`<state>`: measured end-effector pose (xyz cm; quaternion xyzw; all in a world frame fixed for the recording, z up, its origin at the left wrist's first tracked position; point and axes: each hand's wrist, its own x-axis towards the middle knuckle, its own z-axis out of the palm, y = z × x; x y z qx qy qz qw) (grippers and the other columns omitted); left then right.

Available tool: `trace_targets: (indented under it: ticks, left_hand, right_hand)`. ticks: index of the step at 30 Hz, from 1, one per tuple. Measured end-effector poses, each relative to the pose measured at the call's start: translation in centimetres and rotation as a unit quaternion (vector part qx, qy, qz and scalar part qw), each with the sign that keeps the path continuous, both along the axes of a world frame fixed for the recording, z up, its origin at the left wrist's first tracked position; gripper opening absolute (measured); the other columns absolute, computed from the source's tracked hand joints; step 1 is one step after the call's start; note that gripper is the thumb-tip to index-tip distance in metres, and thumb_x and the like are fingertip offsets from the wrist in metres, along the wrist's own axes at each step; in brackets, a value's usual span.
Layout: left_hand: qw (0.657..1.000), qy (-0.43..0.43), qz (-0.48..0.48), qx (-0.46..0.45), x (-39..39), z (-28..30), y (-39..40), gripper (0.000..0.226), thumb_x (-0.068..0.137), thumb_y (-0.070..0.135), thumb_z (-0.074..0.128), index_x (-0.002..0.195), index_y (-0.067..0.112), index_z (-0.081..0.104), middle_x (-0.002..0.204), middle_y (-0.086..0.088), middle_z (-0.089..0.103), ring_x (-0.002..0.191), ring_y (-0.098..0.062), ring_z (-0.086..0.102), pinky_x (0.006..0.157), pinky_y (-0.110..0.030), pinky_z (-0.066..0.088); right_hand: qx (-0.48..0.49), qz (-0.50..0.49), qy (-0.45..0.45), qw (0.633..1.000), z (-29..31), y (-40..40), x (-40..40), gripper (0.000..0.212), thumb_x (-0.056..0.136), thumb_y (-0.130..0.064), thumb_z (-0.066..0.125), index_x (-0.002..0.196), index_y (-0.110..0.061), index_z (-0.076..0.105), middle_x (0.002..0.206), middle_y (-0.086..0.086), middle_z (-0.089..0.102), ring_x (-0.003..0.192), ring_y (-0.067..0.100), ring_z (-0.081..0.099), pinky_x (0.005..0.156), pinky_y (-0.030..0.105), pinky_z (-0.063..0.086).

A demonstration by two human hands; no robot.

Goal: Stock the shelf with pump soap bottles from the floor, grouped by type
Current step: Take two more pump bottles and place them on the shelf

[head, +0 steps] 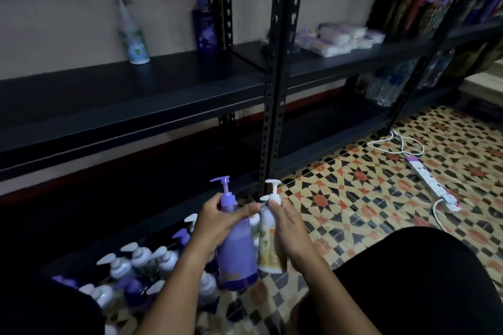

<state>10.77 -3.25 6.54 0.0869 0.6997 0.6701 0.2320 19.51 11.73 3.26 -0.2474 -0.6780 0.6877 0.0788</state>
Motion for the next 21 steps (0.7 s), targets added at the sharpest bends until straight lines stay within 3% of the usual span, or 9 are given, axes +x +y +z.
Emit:
trace_targets:
  ticks: [3,5,7,10,13,17,21]
  left_hand:
    - [0.995,-0.092,-0.05,-0.003,0.4,0.3,-2.1,0.102,0.027,0.04,0.108,0.111,0.005,0.061,0.081,-0.002,0.073,0.072,-0.019,0.07,0.067,-0.034,0.057]
    - [0.991,-0.119,-0.066,-0.011,0.7,0.4,-2.9,0.097,0.032,0.014,0.107,0.116,0.007,0.058,0.086,-0.007,0.074,0.075,-0.023,0.072,0.068,-0.036,0.061]
    - [0.991,-0.122,-0.052,-0.017,0.9,0.2,-3.6,0.096,0.034,0.005,0.102,0.119,0.009,0.057,0.091,-0.012,0.075,0.077,-0.027,0.073,0.072,-0.042,0.064]
    - [0.995,-0.095,-0.024,-0.01,0.6,-0.3,-4.6,0.093,0.031,0.008,0.102,0.116,0.01,0.062,0.097,-0.016,0.077,0.081,-0.029,0.074,0.076,-0.044,0.065]
    - [0.997,-0.066,0.006,0.038,0.3,-1.1,-5.8,0.088,0.032,0.018,0.102,0.113,0.006,0.069,0.108,-0.02,0.076,0.088,-0.03,0.073,0.079,-0.043,0.063]
    - [0.977,-0.121,0.047,0.167,0.3,-0.9,-6.4,0.083,0.05,0.025,0.091,0.129,0.011,0.069,0.121,-0.018,0.074,0.102,-0.031,0.07,0.087,-0.041,0.061]
    - [0.975,-0.137,0.027,0.172,0.5,-0.3,-6.0,0.064,0.074,0.025,0.083,0.135,0.035,0.066,0.117,-0.01,0.076,0.098,-0.028,0.07,0.081,-0.039,0.062]
  right_hand:
    - [0.006,0.033,0.023,0.999,1.2,-1.1,0.5,0.061,0.081,-0.076,0.064,0.112,-0.024,0.064,0.11,0.016,0.07,0.103,0.038,0.069,0.095,0.062,0.054]
    - [0.003,0.071,0.028,0.997,1.7,-1.7,0.7,0.07,0.073,-0.064,0.082,0.114,-0.013,0.058,0.11,0.023,0.067,0.096,0.035,0.07,0.091,0.065,0.054]
    - [0.001,0.087,0.027,0.996,2.1,-2.2,0.8,0.077,0.065,-0.048,0.094,0.116,-0.007,0.053,0.11,0.029,0.063,0.088,0.03,0.067,0.085,0.066,0.055]
    - [-0.03,0.09,0.026,0.995,2.0,-2.1,0.9,0.068,0.066,-0.016,0.096,0.114,-0.001,0.051,0.106,0.034,0.062,0.081,0.032,0.066,0.079,0.065,0.057]
    - [-0.047,0.091,0.025,0.994,2.0,-1.8,0.9,0.063,0.064,0.0,0.094,0.112,0.0,0.053,0.106,0.036,0.062,0.08,0.037,0.068,0.075,0.064,0.06]
    - [-0.069,0.032,0.034,0.997,2.6,-1.5,0.9,0.06,0.058,0.005,0.095,0.109,-0.01,0.068,0.108,0.023,0.069,0.087,0.041,0.073,0.073,0.057,0.063]
    - [-0.083,0.021,0.062,0.994,2.5,-1.2,0.6,0.055,0.061,-0.004,0.096,0.11,-0.011,0.072,0.106,0.02,0.075,0.097,0.05,0.071,0.081,0.063,0.06]
